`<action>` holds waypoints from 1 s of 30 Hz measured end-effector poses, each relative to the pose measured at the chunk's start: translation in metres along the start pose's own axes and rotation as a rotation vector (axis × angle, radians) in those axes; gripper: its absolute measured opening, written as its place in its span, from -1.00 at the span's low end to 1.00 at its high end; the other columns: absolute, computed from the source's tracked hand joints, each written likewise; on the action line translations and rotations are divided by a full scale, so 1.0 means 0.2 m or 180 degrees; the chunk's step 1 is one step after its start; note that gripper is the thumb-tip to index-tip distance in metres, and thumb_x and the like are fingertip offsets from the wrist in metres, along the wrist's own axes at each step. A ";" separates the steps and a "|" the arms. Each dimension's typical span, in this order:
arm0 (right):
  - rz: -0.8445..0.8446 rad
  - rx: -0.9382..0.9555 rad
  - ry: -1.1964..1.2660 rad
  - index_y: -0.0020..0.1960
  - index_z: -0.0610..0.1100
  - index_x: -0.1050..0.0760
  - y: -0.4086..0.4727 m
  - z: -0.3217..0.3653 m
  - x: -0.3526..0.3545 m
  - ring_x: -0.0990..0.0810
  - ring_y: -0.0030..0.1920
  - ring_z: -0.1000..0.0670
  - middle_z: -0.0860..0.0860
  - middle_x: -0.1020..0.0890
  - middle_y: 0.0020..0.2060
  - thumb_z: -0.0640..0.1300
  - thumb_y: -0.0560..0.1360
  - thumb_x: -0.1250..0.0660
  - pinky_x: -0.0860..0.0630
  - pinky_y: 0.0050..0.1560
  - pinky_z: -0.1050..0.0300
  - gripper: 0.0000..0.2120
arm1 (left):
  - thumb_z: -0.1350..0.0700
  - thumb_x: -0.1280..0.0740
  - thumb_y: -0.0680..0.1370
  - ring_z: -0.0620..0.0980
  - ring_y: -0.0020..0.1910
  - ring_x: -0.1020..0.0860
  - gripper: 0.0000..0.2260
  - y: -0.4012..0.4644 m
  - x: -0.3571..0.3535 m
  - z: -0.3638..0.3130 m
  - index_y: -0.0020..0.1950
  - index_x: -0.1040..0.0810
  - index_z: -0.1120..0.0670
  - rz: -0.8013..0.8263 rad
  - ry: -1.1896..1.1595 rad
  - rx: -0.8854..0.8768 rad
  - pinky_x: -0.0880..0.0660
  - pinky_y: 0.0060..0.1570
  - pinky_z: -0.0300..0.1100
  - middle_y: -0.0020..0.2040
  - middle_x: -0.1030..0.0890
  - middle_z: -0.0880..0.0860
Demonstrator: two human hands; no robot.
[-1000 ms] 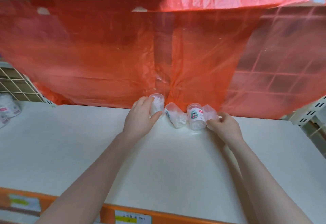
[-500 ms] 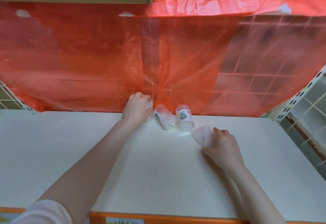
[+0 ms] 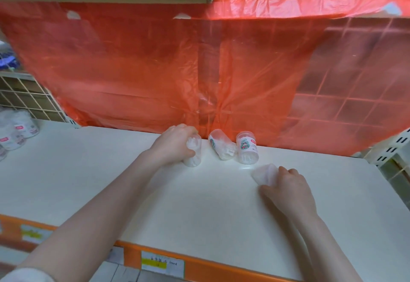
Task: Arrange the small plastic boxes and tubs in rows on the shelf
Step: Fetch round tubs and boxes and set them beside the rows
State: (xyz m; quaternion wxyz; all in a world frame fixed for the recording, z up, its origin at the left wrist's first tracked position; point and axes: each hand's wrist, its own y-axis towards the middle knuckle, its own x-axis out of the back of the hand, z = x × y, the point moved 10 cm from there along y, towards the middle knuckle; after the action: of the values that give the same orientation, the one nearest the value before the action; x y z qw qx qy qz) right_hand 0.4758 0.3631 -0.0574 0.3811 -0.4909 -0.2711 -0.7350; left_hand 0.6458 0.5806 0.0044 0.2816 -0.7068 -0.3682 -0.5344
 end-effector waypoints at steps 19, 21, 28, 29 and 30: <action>0.0129 0.1401 0.0395 0.05 -0.08 -0.46 -0.31 0.76 -0.11 -0.45 0.02 -0.10 -0.02 -0.47 -0.12 -0.01 0.33 -0.38 -0.30 -0.17 0.10 -0.67 | -0.21 -0.44 0.35 -0.08 -0.06 -0.40 -0.55 -0.65 0.41 0.54 0.18 -0.51 -0.10 -0.0466 0.0003 0.0686 -0.39 -0.02 -0.15 -0.10 -0.41 -0.11; 0.0144 0.1521 0.0404 0.09 -0.08 -0.47 -0.38 0.92 -0.14 -0.46 0.03 -0.10 -0.03 -0.48 -0.09 0.00 0.34 -0.38 -0.32 -0.13 0.10 -0.65 | -0.24 -0.42 0.36 -0.04 -0.05 -0.43 -0.56 -0.78 0.49 0.67 0.16 -0.52 -0.10 -0.0500 0.0095 0.0825 -0.39 -0.02 -0.14 -0.08 -0.44 -0.07; 0.0051 0.1767 0.0540 0.00 -0.09 -0.46 -0.73 1.55 -0.30 -0.48 0.01 -0.14 -0.04 -0.48 -0.14 -0.01 0.34 -0.38 -0.30 -0.18 0.09 -0.71 | -0.29 -0.39 0.35 0.03 0.04 -0.49 -0.48 -1.27 0.70 1.24 0.22 -0.50 -0.07 -0.0618 0.0227 0.1028 -0.45 0.09 -0.04 0.07 -0.53 0.03; 0.0042 0.1805 0.0553 -0.03 -0.09 -0.46 -0.78 1.64 -0.34 -0.48 -0.01 -0.15 -0.04 -0.46 -0.17 -0.01 0.34 -0.39 -0.25 -0.20 0.10 -0.74 | -0.28 -0.39 0.35 0.04 0.06 -0.49 -0.48 -1.34 0.71 1.33 0.23 -0.50 -0.06 -0.0634 0.0248 0.1045 -0.44 0.09 -0.05 0.08 -0.53 0.04; 0.0043 0.1845 0.0551 -0.05 -0.09 -0.45 -0.83 1.73 -0.37 -0.48 -0.02 -0.16 -0.05 -0.46 -0.18 -0.01 0.34 -0.39 -0.21 -0.22 0.10 -0.74 | -0.27 -0.39 0.36 0.04 0.08 -0.49 -0.48 -1.41 0.73 1.42 0.23 -0.50 -0.06 -0.0644 0.0264 0.1079 -0.43 0.09 -0.07 0.09 -0.52 0.04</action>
State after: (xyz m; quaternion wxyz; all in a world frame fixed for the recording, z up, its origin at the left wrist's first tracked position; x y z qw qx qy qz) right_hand 0.5331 0.7463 -0.0024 0.5319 -0.2990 -0.4328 -0.6636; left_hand 0.5934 0.9989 0.0691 0.3564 -0.5861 -0.5100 -0.5190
